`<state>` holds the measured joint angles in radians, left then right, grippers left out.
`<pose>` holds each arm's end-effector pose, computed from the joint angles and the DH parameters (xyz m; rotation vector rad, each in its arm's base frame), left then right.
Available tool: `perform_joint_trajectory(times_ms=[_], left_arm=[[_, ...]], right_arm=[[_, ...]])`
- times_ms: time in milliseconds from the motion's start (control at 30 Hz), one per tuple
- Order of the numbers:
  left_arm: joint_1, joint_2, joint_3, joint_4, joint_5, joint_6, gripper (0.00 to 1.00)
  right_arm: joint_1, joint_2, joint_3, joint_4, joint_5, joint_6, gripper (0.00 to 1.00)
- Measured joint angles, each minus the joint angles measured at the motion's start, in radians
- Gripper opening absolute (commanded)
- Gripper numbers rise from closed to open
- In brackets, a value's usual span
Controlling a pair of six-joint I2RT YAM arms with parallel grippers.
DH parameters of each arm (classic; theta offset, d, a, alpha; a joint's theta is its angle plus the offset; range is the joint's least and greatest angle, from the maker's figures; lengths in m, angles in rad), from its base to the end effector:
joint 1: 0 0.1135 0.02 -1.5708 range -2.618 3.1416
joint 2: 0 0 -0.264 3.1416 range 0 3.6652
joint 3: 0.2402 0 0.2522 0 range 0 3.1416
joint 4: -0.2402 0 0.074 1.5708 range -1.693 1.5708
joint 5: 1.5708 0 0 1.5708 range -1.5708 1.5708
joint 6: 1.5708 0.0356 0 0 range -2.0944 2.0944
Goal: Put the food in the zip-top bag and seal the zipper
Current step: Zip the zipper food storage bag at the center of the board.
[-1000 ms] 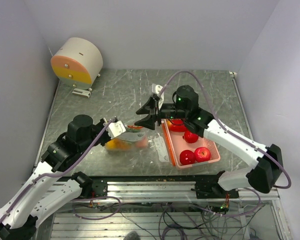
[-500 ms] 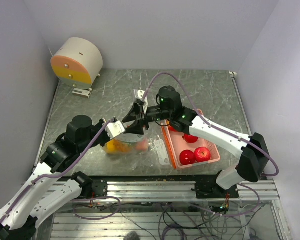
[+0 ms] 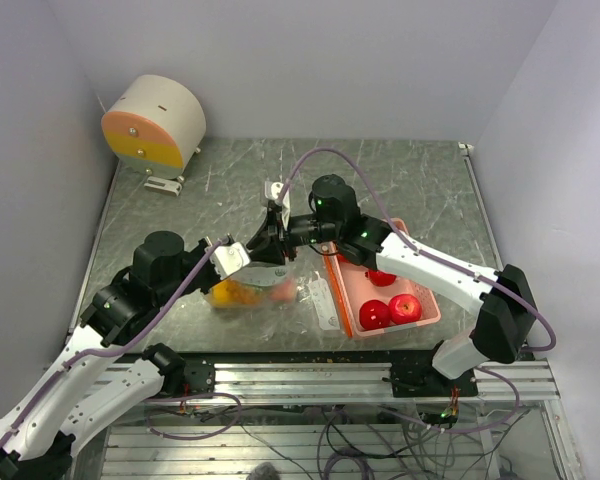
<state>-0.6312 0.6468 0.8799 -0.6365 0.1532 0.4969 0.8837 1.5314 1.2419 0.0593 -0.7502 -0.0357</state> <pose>0.1052 -0.0836 0.3447 1.1401 1.6150 -0.2387 0.2089 0.2929 0.3420 -1.3290 1.3920 1.2585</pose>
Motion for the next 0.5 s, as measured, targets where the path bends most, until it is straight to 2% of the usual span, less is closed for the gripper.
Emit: perform_joint_trajectory(times_ms=[100, 200, 267, 500], left_arm=[[0.000, 0.000, 0.000, -0.002, 0.000, 0.000, 0.07], [0.000, 0.000, 0.000, -0.007, 0.000, 0.000, 0.07], [0.000, 0.000, 0.000, -0.008, -0.001, 0.000, 0.07], [-0.002, 0.000, 0.000, -0.003, -0.011, -0.005, 0.07]], right_arm=[[0.000, 0.000, 0.000, -0.031, 0.008, -0.015, 0.29], [0.000, 0.000, 0.000, -0.053, 0.018, -0.032, 0.08], [0.000, -0.001, 0.000, -0.061, 0.026, -0.034, 0.00], [-0.012, -0.026, -0.024, -0.056, 0.059, -0.008, 0.00]])
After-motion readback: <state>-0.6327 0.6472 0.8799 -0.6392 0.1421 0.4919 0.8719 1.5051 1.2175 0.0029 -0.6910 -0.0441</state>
